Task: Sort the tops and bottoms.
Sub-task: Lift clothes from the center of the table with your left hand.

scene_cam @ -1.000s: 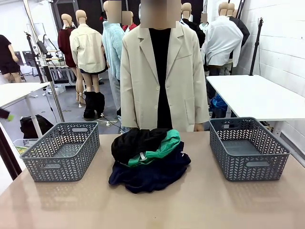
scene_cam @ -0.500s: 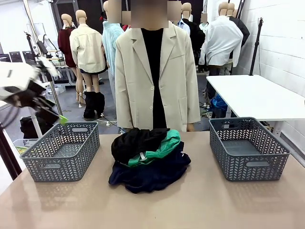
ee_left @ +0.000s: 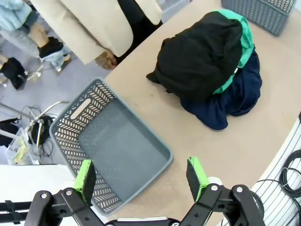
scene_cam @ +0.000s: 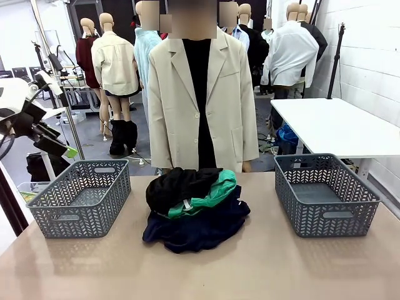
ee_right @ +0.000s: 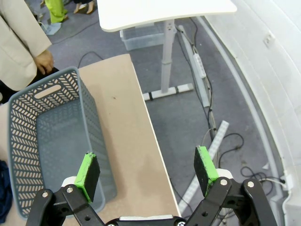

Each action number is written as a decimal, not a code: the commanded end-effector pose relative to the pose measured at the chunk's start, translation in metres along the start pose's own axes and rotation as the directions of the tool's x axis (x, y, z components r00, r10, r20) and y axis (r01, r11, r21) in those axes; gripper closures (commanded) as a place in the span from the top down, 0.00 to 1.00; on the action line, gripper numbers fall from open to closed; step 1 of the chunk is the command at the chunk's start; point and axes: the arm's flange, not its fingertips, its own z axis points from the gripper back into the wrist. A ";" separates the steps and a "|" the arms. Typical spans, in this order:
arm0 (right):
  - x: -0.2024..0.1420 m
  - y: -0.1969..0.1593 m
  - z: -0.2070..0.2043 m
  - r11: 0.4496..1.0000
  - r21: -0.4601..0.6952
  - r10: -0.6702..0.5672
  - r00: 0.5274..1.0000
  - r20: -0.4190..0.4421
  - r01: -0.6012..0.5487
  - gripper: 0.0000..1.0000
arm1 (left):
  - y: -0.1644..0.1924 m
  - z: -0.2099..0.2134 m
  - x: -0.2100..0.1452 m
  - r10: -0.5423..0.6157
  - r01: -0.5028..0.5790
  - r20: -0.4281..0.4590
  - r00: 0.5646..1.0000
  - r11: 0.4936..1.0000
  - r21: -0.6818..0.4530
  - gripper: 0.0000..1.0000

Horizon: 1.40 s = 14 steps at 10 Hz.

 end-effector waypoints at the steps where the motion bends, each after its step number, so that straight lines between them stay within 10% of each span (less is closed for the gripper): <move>1: -0.001 0.000 0.000 1.000 -0.004 -0.003 1.000 -0.010 0.003 1.00 | -0.013 -0.016 0.011 -0.036 0.037 0.003 0.999 0.998 -0.057 1.00; 6: -0.001 0.000 0.000 1.000 -0.004 -0.003 1.000 -0.010 0.003 1.00 | -0.034 -0.134 0.103 -0.213 0.192 -0.050 0.976 0.946 -0.262 1.00; 14: -0.001 0.000 0.000 1.000 -0.004 -0.003 1.000 -0.010 0.003 1.00 | -0.077 -0.260 0.089 -0.158 0.110 -0.080 0.984 0.901 -0.419 1.00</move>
